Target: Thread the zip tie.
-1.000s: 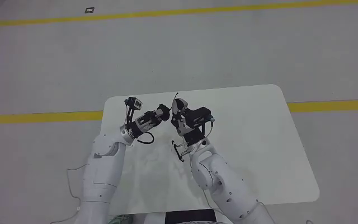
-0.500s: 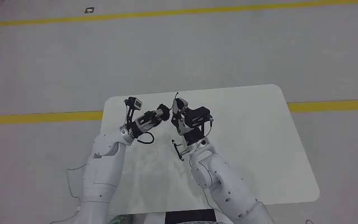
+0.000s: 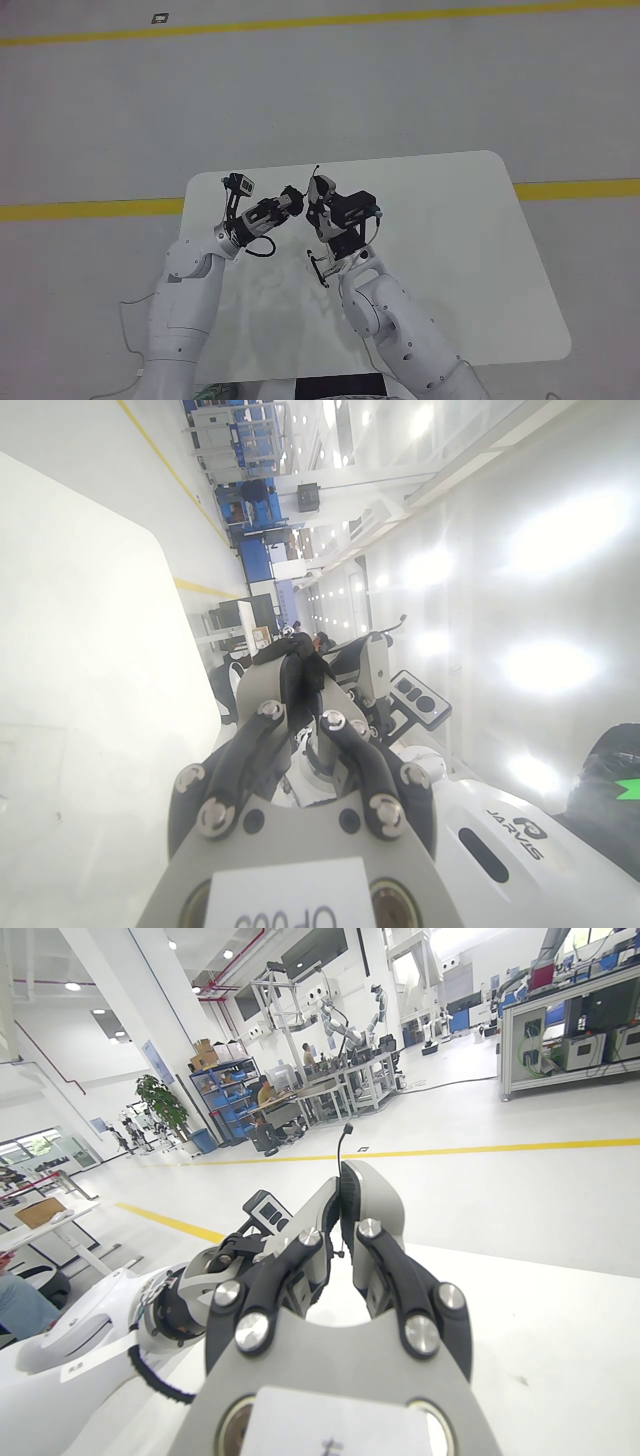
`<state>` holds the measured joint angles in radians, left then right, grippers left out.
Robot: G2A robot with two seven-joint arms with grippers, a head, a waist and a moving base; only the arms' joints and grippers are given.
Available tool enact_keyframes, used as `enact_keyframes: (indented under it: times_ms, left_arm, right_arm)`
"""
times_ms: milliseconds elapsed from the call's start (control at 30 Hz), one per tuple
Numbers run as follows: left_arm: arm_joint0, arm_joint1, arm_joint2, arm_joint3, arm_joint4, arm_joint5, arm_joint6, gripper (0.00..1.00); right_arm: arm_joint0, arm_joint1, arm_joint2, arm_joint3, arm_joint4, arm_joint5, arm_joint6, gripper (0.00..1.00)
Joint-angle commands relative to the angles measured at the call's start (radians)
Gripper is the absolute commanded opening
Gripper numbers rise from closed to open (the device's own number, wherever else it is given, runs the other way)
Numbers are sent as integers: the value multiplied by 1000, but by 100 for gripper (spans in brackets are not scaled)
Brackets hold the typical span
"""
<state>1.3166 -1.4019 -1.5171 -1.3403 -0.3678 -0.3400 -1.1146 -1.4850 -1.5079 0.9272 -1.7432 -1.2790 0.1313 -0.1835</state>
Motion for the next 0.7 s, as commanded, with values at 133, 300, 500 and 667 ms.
enact_keyframes:
  times_ms: [133,300,500,667]
  left_arm:
    - [0,0,0,0,0,0,0,0]
    - [0,0,0,0,0,0,0,0]
    - [0,0,0,0,0,0,0,0]
    - [0,0,0,0,0,0,0,0]
  right_arm:
    - [-1,-1,0,0,1,-2,-2,0]
    - [2,-2,-2,3,-2,0,0,0]
    - [4,-3,-3,6,-5,3,3,0]
    - [4,-4,-2,7,-7,3,8,0]
